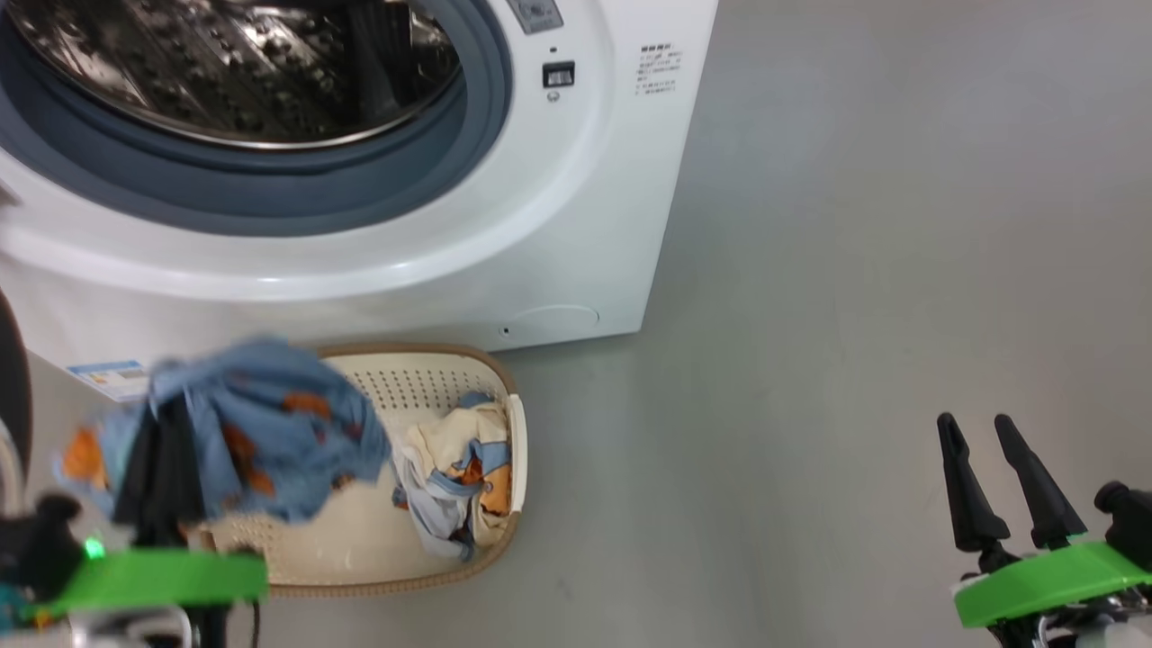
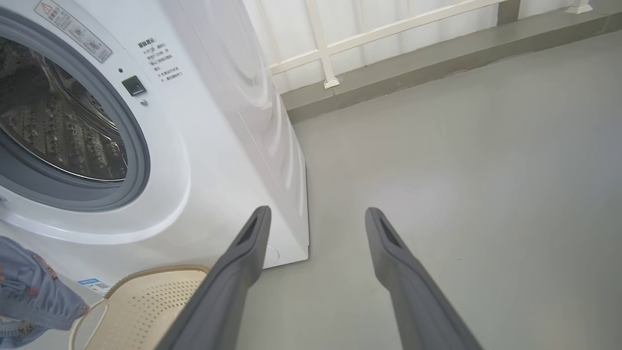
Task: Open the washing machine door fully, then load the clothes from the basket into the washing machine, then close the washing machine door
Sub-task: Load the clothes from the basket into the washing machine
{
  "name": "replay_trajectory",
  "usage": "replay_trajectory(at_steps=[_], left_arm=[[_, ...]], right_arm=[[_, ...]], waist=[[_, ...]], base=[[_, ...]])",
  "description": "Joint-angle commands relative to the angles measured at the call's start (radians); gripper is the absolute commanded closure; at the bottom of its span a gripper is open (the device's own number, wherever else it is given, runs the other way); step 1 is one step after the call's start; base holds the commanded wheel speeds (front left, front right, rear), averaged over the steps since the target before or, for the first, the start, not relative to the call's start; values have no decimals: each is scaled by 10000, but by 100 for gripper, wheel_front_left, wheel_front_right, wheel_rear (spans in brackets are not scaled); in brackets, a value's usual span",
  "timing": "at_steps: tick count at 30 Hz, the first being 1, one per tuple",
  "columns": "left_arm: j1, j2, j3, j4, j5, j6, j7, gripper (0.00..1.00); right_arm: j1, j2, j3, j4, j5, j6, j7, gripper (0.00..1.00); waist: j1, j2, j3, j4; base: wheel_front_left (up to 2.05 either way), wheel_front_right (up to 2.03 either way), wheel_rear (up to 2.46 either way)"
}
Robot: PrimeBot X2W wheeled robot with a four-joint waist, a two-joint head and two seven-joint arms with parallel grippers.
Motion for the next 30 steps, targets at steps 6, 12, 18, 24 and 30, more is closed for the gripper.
replay_trajectory(at_steps=[6, 12, 18, 24, 30], left_arm=[[-2422, 718, 238, -101, 75, -27, -135, 100], [-4698, 1008, 255, 631, 195, -27, -135, 100], [-6466, 1222, 178, 2200, 495, -27, -135, 100], [-7595, 1438, -150, 3902, 757, -27, -135, 100], [-8898, 1723, -440, 6207, 657, -27, -135, 100]], right_arm=[[-652, -1, 282, -305, -29, 16, -49, 0], [-1032, 149, 434, -299, -25, 16, -49, 0], [-1321, 332, 606, -302, -5, 16, -49, 0], [-1495, 441, 763, -328, 16, 16, -49, 0], [-1689, 568, 938, -363, 38, 16, -49, 0]], waist=[[0, 0, 839, -220], [0, 0, 1292, -501], [0, 0, 1629, -913], [0, 0, 1939, -1239], [0, 0, 2274, -1558]], base=[[0, 0, 0], [0, 0, 0], [0, 0, 0], [0, 0, 0], [0, 0, 0]])
